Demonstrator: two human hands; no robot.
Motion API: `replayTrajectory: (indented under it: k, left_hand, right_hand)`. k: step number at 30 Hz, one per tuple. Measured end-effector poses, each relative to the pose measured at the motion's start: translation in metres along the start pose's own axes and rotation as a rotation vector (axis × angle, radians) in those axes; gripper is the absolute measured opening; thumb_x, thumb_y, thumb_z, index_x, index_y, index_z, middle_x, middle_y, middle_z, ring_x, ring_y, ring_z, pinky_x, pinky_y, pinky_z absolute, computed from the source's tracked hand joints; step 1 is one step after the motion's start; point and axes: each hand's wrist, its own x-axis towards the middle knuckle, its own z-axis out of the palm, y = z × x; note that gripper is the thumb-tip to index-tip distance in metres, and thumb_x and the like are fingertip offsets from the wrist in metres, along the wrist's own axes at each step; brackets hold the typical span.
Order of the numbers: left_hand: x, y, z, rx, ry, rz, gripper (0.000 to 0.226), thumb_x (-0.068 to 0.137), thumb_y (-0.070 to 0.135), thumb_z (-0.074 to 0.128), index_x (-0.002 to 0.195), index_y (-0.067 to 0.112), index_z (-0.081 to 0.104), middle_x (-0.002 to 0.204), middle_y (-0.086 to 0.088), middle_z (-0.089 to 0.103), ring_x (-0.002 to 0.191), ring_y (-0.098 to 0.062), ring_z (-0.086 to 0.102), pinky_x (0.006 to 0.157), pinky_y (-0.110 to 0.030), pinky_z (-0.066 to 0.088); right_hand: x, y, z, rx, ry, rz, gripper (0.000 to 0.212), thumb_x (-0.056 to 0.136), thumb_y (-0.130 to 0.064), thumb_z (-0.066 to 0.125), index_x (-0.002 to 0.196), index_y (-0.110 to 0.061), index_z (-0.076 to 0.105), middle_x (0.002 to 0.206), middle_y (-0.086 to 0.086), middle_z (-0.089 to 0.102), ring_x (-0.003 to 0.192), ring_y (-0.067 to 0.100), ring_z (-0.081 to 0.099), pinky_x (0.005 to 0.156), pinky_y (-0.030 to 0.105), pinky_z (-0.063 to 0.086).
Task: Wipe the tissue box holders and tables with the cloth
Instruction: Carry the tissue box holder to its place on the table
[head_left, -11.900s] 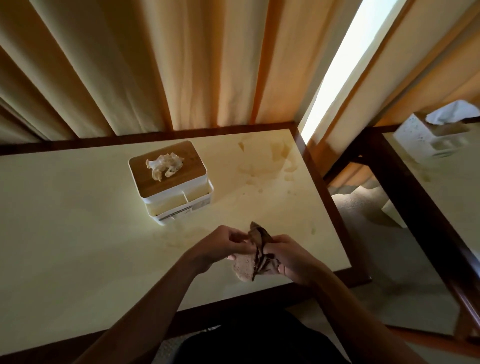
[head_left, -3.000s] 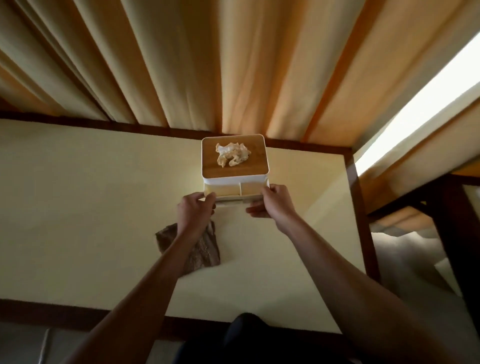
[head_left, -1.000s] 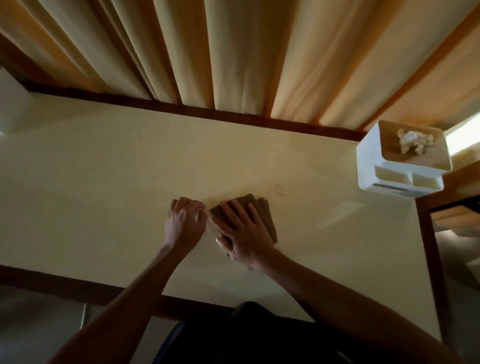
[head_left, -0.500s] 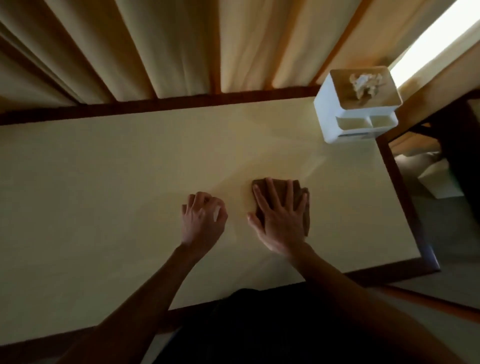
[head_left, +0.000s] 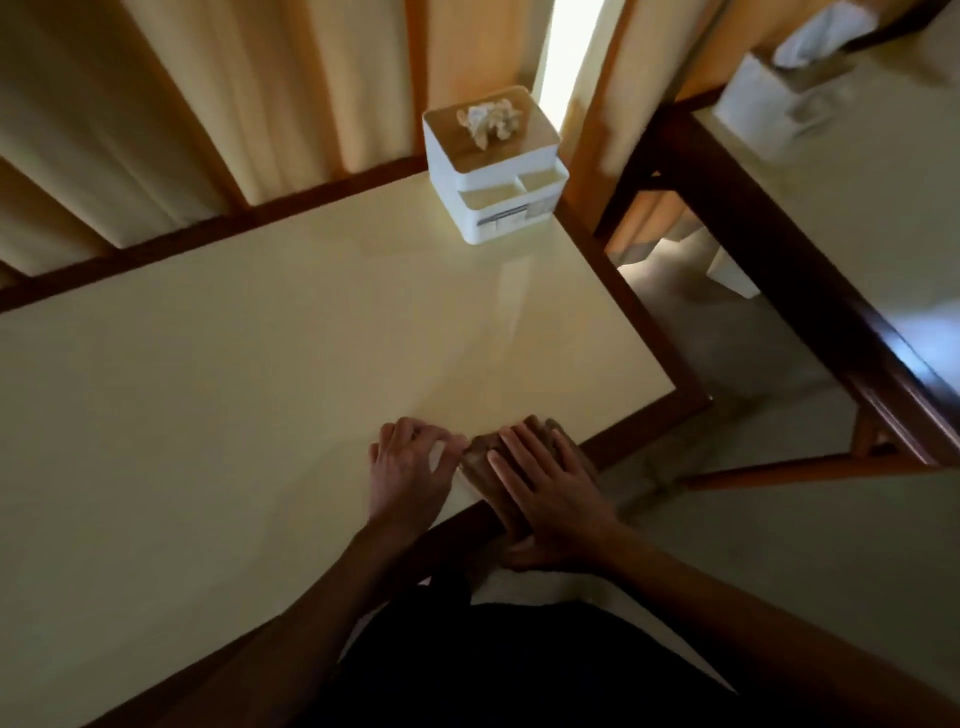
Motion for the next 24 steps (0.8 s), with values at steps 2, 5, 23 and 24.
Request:
replayTrajectory:
  k: [2,5,23,24]
  left_hand:
    - [-0.004,0.019,0.011,-0.015,-0.005,-0.006,0.053,0.088,0.058,0.036,0.093,0.019,0.072,0.099,-0.002,0.061,0.101,-0.026,0.053,0.084,-0.041,0.041]
    - [-0.011,0.050,0.031,-0.053,-0.021,-0.006,0.055,0.089,0.057,0.035,0.096,0.016,0.071,0.102,-0.004,0.063,0.103,-0.026,0.053,0.086,-0.040,0.040]
    - [-0.093,0.329,0.206,-0.413,-0.493,0.171,0.021,0.102,0.024,0.050,0.088,0.020,0.066,0.078,0.003,0.065,0.070,-0.012,0.059,0.064,-0.027,0.042]
    - [-0.092,0.340,0.217,-0.425,-0.530,0.179,0.023,0.102,0.025,0.050,0.086,0.020,0.066,0.075,0.002,0.064,0.067,-0.017,0.059,0.063,-0.033,0.045]
  right_hand:
    - [-0.019,0.025,0.005,-0.015,0.039,-0.022,0.087,0.088,-0.066,0.033,0.156,-0.013,0.025,0.163,0.019,0.020,0.152,0.037,0.014,0.120,0.059,0.014]
    - [-0.039,0.063,-0.001,0.059,0.145,0.136,0.070,0.091,-0.050,0.036,0.150,-0.013,0.042,0.156,0.019,0.038,0.146,0.038,0.033,0.116,0.060,0.029]
    - [-0.338,0.153,0.002,2.479,0.712,1.275,0.053,0.065,-0.002,0.046,0.115,0.004,0.065,0.105,0.025,0.066,0.087,0.040,0.065,0.077,0.048,0.057]
    - [-0.351,0.158,0.002,2.497,0.804,1.258,0.048,0.070,-0.004,0.048,0.114,0.000,0.068,0.103,0.023,0.068,0.086,0.038,0.067,0.076,0.047,0.057]
